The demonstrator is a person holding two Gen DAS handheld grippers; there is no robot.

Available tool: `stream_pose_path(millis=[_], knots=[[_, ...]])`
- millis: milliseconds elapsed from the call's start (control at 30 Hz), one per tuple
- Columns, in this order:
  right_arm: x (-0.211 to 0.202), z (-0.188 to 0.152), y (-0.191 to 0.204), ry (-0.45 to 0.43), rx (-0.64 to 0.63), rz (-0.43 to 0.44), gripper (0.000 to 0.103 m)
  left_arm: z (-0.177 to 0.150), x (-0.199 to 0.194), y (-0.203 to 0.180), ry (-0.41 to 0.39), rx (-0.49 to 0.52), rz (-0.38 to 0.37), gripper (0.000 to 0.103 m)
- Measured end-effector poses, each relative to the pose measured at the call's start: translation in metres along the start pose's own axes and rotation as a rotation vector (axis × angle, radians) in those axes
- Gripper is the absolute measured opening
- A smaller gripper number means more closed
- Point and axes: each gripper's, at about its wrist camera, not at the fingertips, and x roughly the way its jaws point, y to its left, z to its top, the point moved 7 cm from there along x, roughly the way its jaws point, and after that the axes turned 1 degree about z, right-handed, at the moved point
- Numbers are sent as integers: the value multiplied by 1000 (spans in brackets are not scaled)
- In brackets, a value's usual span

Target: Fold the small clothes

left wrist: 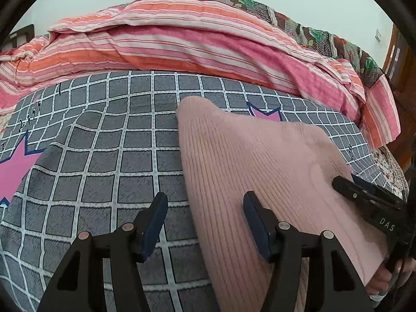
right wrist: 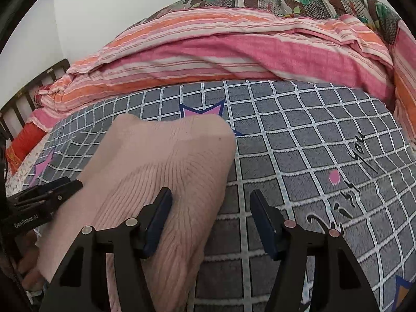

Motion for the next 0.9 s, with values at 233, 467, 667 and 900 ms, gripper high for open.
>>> stream_pose_path(millis=[233, 467, 667, 900], knots=[[-1, -1, 9, 0, 5, 67, 25, -7, -12, -5, -3, 5, 11, 60], [7, 1, 3, 9, 27, 46, 16, -10, -20, -3, -3, 6, -20, 65], [14, -3, 3, 2, -2, 4, 16, -14, -10, -4, -1, 33, 14, 73], [20, -7, 1, 7, -19, -6, 16, -21, 2, 2, -4, -3, -22, 81]])
